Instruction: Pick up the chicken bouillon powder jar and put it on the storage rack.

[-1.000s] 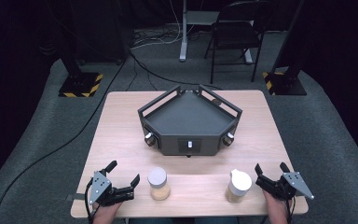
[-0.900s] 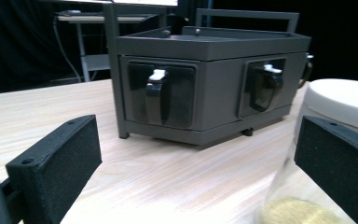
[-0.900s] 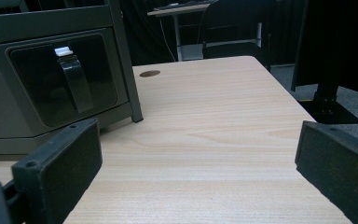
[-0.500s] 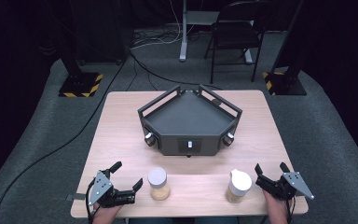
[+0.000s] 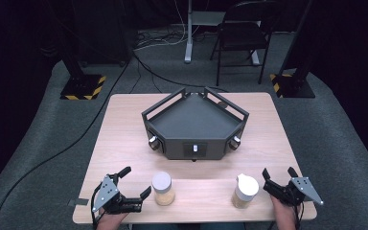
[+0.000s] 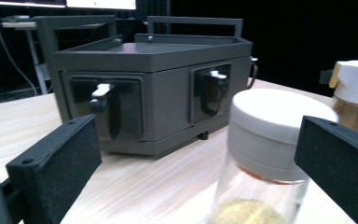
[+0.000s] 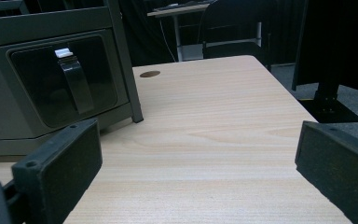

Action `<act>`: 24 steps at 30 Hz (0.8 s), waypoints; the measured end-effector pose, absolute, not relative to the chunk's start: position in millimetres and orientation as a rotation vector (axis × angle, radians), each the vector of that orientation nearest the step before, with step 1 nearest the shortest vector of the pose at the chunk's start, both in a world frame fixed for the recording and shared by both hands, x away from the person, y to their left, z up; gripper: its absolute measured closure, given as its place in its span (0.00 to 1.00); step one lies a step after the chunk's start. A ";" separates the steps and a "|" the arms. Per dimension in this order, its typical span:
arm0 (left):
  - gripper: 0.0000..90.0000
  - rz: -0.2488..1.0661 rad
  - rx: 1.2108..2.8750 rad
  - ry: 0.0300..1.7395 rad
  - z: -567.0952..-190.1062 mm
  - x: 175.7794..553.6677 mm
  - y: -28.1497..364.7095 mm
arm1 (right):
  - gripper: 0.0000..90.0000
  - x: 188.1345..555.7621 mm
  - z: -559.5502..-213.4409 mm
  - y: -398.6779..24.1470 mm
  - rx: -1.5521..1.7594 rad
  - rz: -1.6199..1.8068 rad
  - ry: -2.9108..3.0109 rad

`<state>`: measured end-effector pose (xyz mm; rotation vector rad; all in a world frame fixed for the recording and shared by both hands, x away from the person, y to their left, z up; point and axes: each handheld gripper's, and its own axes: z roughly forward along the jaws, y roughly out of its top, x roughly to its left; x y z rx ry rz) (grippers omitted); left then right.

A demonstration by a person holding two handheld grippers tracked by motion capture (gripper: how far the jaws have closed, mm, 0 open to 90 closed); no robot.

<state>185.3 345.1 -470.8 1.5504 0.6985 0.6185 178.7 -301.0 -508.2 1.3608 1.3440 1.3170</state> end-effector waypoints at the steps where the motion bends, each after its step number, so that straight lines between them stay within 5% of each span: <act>1: 0.00 0.617 1.554 0.693 -470.4 185.3 344.9 | 0.00 178.6 -508.2 -301.0 1.360 1.317 1.344; 24: 0.00 0.574 1.582 0.646 -471.2 189.9 337.2 | 0.00 179.5 -507.1 -300.9 1.365 1.315 1.349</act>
